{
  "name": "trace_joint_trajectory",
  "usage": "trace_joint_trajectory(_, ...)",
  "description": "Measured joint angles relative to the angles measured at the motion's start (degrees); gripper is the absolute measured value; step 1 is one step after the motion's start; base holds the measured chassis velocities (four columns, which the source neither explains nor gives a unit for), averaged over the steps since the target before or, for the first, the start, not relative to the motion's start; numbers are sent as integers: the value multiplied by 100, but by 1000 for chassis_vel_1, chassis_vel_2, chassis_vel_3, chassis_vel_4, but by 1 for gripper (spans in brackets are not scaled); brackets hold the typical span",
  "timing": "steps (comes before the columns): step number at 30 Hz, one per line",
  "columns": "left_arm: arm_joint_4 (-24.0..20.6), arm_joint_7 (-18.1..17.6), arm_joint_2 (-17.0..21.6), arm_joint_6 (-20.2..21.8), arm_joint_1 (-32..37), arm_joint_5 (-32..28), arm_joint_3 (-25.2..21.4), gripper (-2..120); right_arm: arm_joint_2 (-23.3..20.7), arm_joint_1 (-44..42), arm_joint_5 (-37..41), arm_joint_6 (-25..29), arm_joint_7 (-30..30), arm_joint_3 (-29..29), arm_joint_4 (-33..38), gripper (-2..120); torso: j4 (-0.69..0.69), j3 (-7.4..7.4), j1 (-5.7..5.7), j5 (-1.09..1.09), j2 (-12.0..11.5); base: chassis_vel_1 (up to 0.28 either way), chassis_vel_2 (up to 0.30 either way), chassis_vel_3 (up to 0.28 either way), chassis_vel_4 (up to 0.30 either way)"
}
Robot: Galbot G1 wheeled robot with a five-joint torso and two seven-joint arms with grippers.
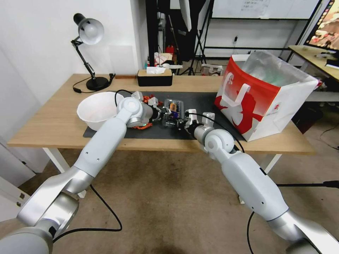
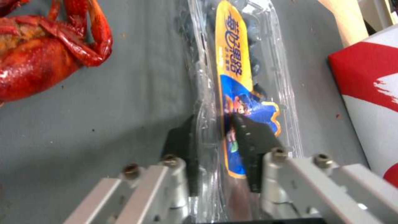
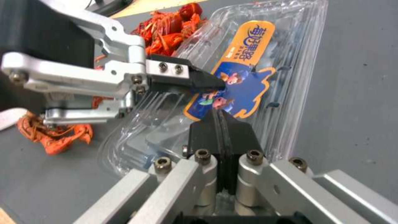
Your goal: Close the takeout container lid, then place the container into the takeout bag.
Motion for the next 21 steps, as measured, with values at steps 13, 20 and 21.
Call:
trace_joint_trajectory(13,-8,35,12,0,29,-3,-50,1,-213,-267,54,-18,14,200,462,0,1,0,0,0,0,0,0,0,0)
trace_joint_trajectory(20,-47,39,14,0,33,8,-67,1,-499,-768,45,42,19,645,1212,0,2,0,0,0,0,0,0,0,0)
trace_joint_trajectory(21,-72,39,20,0,41,10,-73,1,-567,-945,-77,149,18,753,1400,0,2,0,0,1,0,0,0,0,0)
